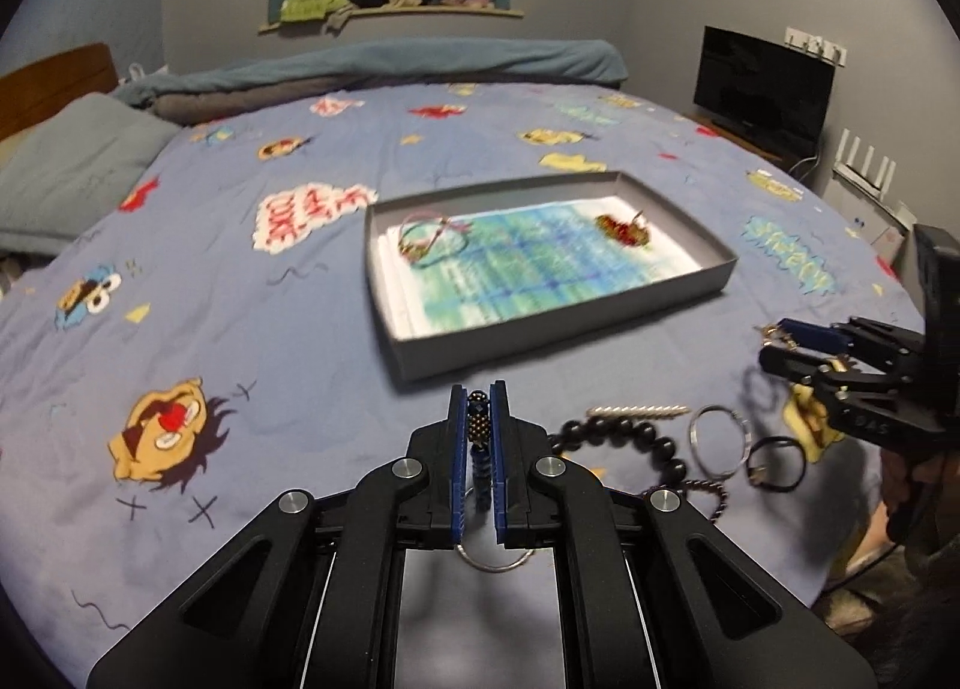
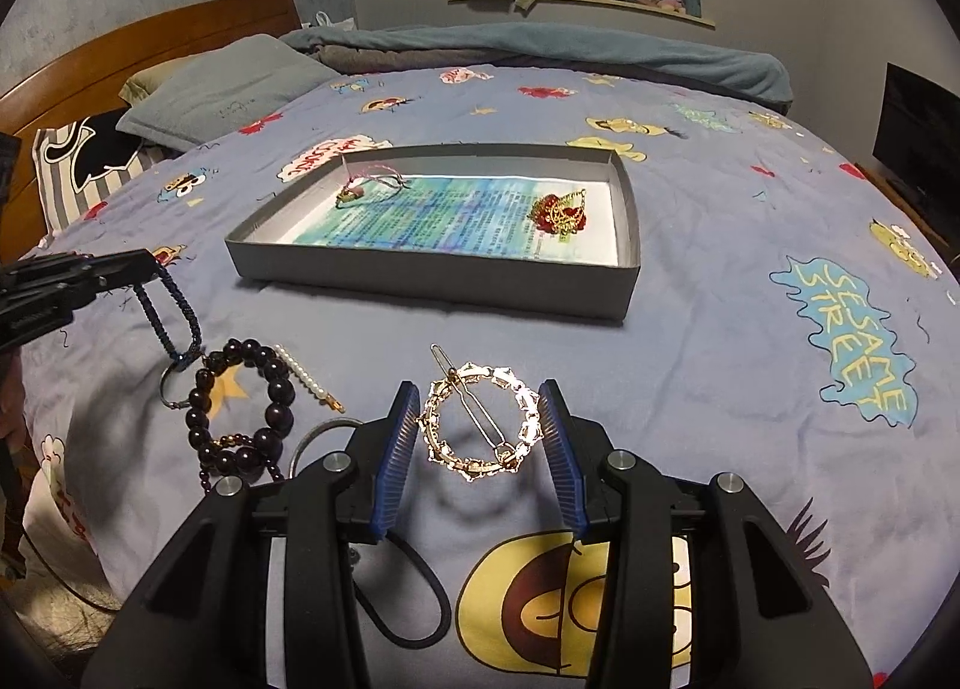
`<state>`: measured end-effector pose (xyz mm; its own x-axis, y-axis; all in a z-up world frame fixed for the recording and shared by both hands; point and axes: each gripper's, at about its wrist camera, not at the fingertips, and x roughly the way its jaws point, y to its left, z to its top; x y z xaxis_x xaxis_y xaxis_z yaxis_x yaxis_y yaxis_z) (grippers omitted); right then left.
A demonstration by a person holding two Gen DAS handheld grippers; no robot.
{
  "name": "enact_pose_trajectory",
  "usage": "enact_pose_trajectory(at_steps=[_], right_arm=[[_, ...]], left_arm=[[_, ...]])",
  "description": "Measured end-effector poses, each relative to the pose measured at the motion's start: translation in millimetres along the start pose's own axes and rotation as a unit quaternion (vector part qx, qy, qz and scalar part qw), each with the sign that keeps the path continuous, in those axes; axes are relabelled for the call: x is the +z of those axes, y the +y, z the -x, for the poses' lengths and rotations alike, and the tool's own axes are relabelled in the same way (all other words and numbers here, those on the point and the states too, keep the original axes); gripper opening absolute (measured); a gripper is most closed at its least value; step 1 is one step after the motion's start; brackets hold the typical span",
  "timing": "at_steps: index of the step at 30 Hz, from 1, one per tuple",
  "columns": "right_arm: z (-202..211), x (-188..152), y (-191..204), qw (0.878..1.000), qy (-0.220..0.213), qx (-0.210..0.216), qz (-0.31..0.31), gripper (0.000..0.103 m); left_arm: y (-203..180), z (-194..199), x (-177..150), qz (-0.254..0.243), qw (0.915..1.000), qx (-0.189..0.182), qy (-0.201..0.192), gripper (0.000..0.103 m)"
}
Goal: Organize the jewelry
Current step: 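Carry both held pieces into the grey box and open both tools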
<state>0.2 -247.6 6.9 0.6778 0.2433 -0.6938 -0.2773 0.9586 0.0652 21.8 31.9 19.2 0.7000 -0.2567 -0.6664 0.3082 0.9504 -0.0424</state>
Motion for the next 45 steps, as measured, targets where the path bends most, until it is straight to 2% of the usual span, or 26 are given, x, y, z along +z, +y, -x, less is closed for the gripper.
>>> enact_pose_trajectory(at_steps=[5, 13, 19, 27, 36, 41, 45], right_arm=[[7, 7, -1, 1.000, -0.011, 0.005, 0.000, 0.041], [11, 40, -5, 0.999, -0.036, 0.001, 0.009, 0.041], [8, 71, -11, 0.998, -0.063, -0.008, 0.010, 0.041], [-13, 103, -26, 0.997, -0.070, -0.016, -0.004, 0.041], [-52, 103, -44, 0.999, -0.040, -0.013, -0.035, 0.041], [-75, 96, -50, 0.999, -0.008, -0.016, -0.037, 0.041], [-92, 90, -54, 0.998, 0.028, -0.015, -0.051, 0.041]], left_arm=[[-5, 14, 12, -0.004, 0.9999, -0.001, -0.013, 0.008], [0, 21, 36, 0.001, 0.9995, 0.001, -0.031, 0.008], [10, 13, 63, -0.004, 0.9991, 0.012, -0.041, 0.008], [14, -9, 100, -0.013, 0.9984, 0.016, -0.053, 0.008], [-6, -58, 115, -0.014, 0.9990, -0.030, -0.029, 0.008], [-16, -88, 105, -0.007, 0.9985, -0.055, -0.001, 0.008], [-13, -111, 87, -0.001, 0.9984, -0.047, 0.031, 0.008]])
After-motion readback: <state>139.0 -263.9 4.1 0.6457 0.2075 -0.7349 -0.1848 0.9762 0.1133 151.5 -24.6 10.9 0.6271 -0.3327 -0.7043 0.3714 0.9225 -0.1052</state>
